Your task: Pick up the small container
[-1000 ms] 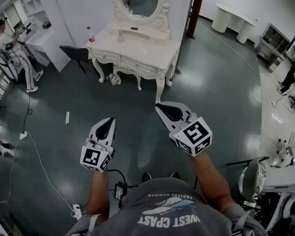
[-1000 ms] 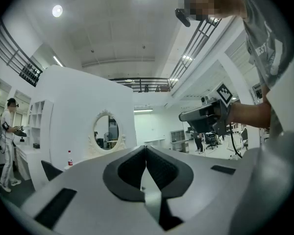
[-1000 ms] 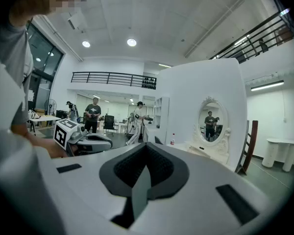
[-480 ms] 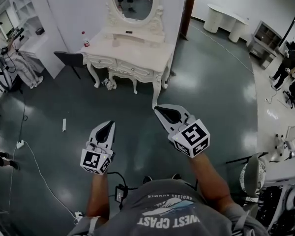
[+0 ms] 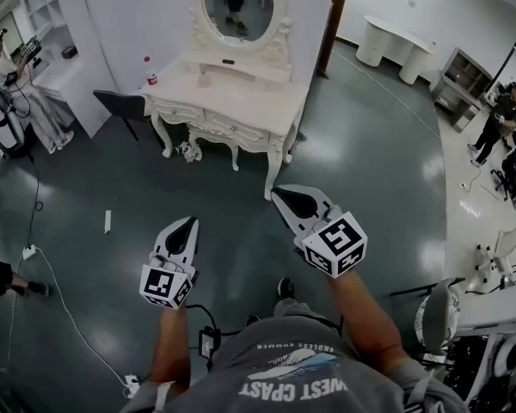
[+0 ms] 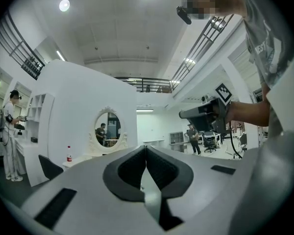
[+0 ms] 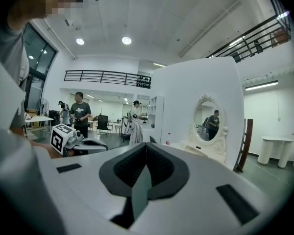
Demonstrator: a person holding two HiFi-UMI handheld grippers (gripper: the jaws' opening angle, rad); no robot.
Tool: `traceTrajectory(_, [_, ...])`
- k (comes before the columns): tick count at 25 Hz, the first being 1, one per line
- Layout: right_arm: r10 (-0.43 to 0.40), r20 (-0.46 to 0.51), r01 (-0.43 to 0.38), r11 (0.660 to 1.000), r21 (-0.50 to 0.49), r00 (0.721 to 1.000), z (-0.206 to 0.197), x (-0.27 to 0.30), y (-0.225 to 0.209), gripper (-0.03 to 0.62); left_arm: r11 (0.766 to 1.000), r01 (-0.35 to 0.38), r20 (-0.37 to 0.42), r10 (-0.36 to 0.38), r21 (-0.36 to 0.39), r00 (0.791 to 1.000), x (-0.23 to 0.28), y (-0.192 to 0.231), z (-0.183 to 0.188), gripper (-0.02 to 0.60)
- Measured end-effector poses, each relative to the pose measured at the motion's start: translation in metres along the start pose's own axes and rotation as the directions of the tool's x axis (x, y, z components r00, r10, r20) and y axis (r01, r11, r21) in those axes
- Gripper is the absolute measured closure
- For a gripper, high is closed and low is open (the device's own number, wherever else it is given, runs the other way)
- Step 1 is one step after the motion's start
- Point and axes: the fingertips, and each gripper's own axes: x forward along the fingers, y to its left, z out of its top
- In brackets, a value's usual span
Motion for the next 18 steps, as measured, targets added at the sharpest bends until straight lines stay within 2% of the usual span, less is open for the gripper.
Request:
traceTrajectory(7, [0.037, 0.017, -0.037, 0.999, 0.036, 0.999, -0.005, 0.042, -0.030, 0.568, 0.999, -0.036, -0.037, 0.036, 0.018, 0.999, 0.018, 0.022, -0.009, 0.565])
traceTrajectory(13, [0.146, 0.051, -0.149, 0.986, 0.068, 0.988, -0.002, 0.104, -0.057, 0.568, 0.989, -0.141, -0.088, 0.144, 0.037, 0.986, 0.026, 0.055, -0.016, 0.565])
traceTrajectory(18, [0.231, 0.053, -0.235, 0.969, 0.077, 0.971, -0.003, 0.153, -0.089, 0.568, 0.972, -0.231, -0.115, 0.234, 0.042, 0.965, 0.051, 0.081, -0.022, 0.565])
